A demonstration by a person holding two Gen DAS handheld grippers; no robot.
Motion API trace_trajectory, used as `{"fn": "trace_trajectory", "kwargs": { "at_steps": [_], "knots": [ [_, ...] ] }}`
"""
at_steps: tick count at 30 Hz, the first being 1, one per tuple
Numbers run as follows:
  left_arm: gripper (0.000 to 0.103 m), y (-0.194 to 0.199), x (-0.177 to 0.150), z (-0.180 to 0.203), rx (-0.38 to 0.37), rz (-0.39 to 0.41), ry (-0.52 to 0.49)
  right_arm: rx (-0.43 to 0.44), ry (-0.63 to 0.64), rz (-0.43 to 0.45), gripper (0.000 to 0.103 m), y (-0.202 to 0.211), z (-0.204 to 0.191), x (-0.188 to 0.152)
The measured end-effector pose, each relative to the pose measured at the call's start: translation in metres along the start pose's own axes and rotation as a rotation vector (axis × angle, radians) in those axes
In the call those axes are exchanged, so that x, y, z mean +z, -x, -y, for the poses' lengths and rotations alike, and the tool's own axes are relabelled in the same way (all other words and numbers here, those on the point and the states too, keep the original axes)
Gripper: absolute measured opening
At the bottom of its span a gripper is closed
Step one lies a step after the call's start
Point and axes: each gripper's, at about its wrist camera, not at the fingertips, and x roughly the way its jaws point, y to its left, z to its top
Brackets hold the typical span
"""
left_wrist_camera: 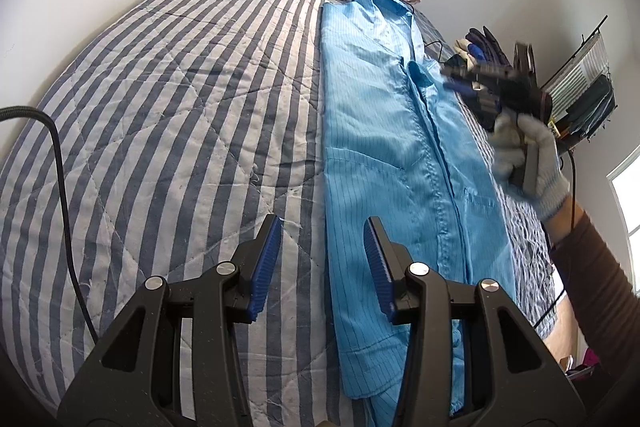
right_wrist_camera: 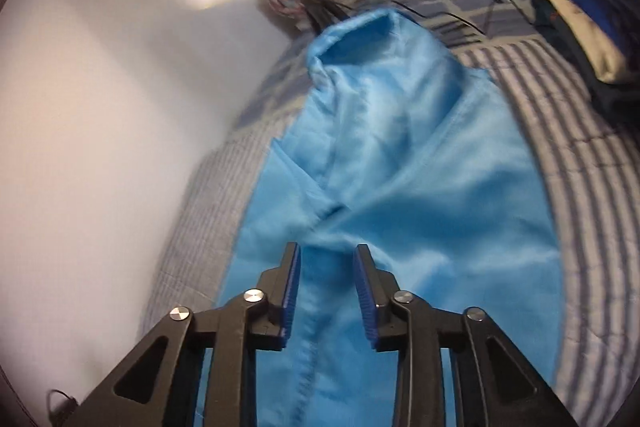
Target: Fold large clothes
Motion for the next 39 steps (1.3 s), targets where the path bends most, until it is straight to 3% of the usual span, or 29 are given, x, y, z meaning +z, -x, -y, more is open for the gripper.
{"fn": "trace_trajectory", "kwargs": {
  "at_steps": [2, 5, 8, 16, 20, 23, 27, 31, 34, 36, 39],
  "knots": [
    [0.043, 0.005, -0.003, 0.002, 0.008, 0.002, -0.010, -0.028, 0.010, -0.032, 0.028, 0.007, 0.007, -0.016],
    [0.043, 0.019, -0.007, 0.004, 0.006, 0.002, -0.019, 0.032, -0.015, -0.036, 0.028, 0.033, 0.013, -0.041],
    [0.043, 0.037, -0.011, 0.007, 0.010, 0.011, -0.036, 0.039, 0.013, -0.018, 0.029, 0.069, 0.004, -0.062],
    [0.043, 0.111, -0.011, 0.026, 0.009, 0.089, -0.079, -0.020, 0.181, 0.193, 0.038, 0.229, -0.057, -0.101],
    [0.043, 0.154, -0.006, 0.045, 0.002, 0.148, -0.126, -0.038, 0.266, 0.302, 0.057, 0.304, -0.095, -0.113],
    [0.043, 0.188, -0.005, 0.062, -0.007, 0.194, -0.161, -0.037, 0.322, 0.349, 0.057, 0.365, -0.123, -0.120],
    [0.043, 0.225, -0.005, 0.078, -0.015, 0.245, -0.197, -0.079, 0.396, 0.403, 0.091, 0.449, -0.158, -0.134],
    [0.044, 0.254, -0.006, 0.088, -0.046, 0.269, -0.209, -0.085, 0.430, 0.439, 0.091, 0.517, -0.185, -0.148],
    [0.052, 0.267, -0.004, 0.094, -0.064, 0.270, -0.221, -0.133, 0.463, 0.457, 0.091, 0.546, -0.199, -0.161],
    [0.069, 0.265, -0.004, 0.094, -0.103, 0.238, -0.224, -0.157, 0.475, 0.449, 0.091, 0.551, -0.202, -0.172],
    [0.069, 0.245, -0.005, 0.086, -0.135, 0.167, -0.187, -0.174, 0.470, 0.401, 0.090, 0.535, -0.190, -0.190]
  ]
}}
